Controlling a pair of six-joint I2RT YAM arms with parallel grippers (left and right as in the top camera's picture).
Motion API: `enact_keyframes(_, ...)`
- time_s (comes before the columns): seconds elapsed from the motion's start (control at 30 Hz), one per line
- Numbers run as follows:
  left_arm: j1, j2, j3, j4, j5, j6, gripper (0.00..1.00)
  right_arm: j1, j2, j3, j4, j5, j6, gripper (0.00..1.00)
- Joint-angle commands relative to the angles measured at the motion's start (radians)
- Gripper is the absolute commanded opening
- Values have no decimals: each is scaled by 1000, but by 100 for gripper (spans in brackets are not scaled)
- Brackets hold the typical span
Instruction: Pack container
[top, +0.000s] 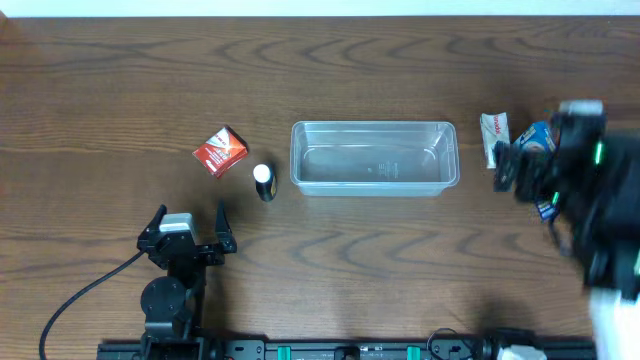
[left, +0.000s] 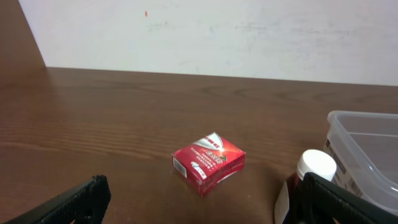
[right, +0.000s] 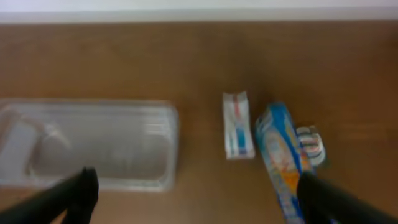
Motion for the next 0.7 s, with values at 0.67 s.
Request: enact_keyframes(0.67, 7, -6, -32, -15, 13, 17, 98, -243, 678, 446, -283, 164, -393, 97)
